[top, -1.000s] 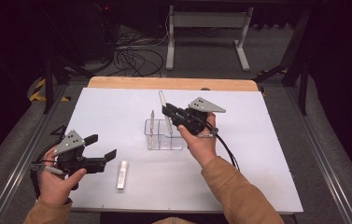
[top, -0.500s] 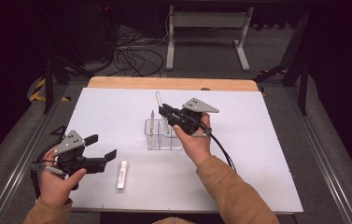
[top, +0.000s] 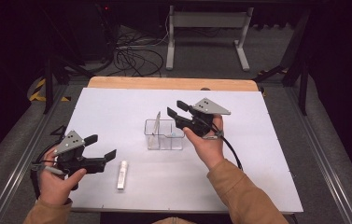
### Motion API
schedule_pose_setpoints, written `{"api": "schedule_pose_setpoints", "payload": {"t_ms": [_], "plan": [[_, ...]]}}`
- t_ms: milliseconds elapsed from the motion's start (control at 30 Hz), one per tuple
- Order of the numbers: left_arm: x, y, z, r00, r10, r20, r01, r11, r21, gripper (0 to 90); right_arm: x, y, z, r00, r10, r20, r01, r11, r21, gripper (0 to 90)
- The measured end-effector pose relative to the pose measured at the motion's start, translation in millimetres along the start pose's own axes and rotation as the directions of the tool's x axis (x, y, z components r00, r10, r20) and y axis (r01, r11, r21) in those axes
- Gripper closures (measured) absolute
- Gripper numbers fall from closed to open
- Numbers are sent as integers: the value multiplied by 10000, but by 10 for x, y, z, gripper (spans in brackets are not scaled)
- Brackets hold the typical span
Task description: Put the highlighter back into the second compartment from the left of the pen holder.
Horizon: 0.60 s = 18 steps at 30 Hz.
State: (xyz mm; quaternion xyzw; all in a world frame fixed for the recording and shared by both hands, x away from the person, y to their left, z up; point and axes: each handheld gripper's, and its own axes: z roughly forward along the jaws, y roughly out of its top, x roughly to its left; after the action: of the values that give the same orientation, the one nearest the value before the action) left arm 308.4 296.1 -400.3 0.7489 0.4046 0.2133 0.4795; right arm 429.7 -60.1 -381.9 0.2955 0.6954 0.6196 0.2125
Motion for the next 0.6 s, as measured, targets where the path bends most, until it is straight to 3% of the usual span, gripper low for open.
{"api": "schedule_pose_setpoints", "payload": {"t_ms": [600], "plan": [[4,-5,0,10000,-67,-43,67,10000,-15,95,13,139,-475,9979,-634,-112,632,9978,-175,386]]}}
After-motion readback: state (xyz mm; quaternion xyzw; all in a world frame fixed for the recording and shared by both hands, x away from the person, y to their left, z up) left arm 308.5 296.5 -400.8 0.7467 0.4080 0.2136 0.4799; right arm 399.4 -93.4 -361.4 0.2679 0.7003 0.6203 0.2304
